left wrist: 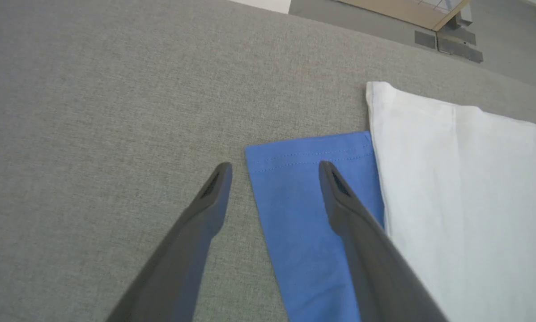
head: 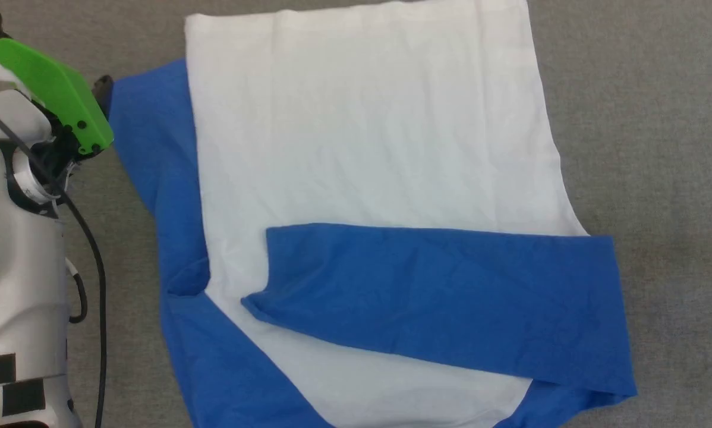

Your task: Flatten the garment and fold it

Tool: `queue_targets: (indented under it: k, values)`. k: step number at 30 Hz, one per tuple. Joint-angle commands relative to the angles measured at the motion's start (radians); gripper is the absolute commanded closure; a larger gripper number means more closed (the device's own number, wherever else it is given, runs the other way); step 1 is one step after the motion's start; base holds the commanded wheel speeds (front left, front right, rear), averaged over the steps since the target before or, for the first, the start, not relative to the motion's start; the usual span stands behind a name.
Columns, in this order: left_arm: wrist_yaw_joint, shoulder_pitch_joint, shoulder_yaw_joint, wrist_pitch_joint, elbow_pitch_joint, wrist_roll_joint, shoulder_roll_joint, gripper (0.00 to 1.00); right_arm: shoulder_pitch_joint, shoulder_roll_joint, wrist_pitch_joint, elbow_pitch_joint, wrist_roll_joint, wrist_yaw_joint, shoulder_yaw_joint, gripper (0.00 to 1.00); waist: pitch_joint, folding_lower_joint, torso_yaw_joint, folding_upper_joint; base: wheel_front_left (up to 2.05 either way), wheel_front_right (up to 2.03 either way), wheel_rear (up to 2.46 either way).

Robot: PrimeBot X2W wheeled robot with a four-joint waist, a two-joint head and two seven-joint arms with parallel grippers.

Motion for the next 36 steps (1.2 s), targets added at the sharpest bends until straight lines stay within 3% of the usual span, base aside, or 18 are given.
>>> queue_targets:
  k: [1, 7, 12, 13, 14, 19, 24, 30, 36]
  values:
    - [0.014, -0.016, -0.010, 0.039, 0.004, 0.009, 0.014, 0.00, -0.018, 0.001, -0.007, -0.005, 0.011, -0.001, 0.000, 0.00, 0.078, -0.0001, -0.043, 0.0000, 0.00, 0.00, 0.00]
    - [0.070, -0.002, -0.023, 0.158, 0.002, 0.036, 0.044, 0.00, -0.032, 0.001, -0.017, -0.011, 0.023, -0.001, 0.006, 0.00, 0.114, -0.0001, -0.056, 0.0000, 0.00, 0.00, 0.00]
    - [0.101, 0.044, -0.016, 0.223, -0.021, 0.013, 0.026, 0.00, -0.036, 0.003, -0.019, -0.019, 0.025, -0.001, 0.010, 0.00, 0.125, -0.0001, -0.052, 0.0000, 0.00, 0.00, 0.00]
    - [0.097, 0.054, -0.015, 0.226, -0.026, 0.003, 0.020, 0.66, -0.036, 0.004, -0.019, -0.019, 0.025, -0.001, 0.010, 0.00, 0.124, -0.0001, -0.050, 0.0000, 0.00, 0.00, 0.00]
    - [0.093, 0.066, -0.011, 0.216, -0.035, -0.007, 0.013, 1.00, -0.036, 0.004, -0.020, -0.018, 0.024, -0.001, 0.009, 0.00, 0.123, -0.0001, -0.046, 0.0000, 0.00, 0.00, 0.00]
    - [0.115, 0.112, 0.063, 0.115, -0.075, -0.066, -0.031, 1.00, -0.034, -0.002, -0.018, -0.015, 0.019, -0.001, 0.013, 0.00, 0.097, -0.0001, -0.026, 0.0000, 0.00, 0.00, 0.00]
    - [0.149, 0.142, 0.225, -0.070, -0.122, -0.163, -0.087, 1.00, -0.021, -0.001, -0.017, 0.002, 0.008, -0.001, 0.014, 0.00, 0.035, -0.0001, 0.006, 0.0000, 0.00, 0.00, 0.00]
    - [0.126, 0.135, 0.390, -0.238, -0.071, -0.234, -0.048, 1.00, 0.008, 0.011, -0.013, 0.023, -0.001, -0.001, 0.014, 0.00, -0.048, -0.0001, 0.045, 0.0000, 0.00, 0.00, 0.00]
    - [0.110, 0.123, 0.454, -0.344, -0.077, -0.222, 0.018, 1.00, 0.037, 0.025, -0.007, 0.037, -0.011, -0.001, 0.018, 0.00, -0.116, -0.0001, 0.060, 0.0000, 0.00, 0.00, 0.00]
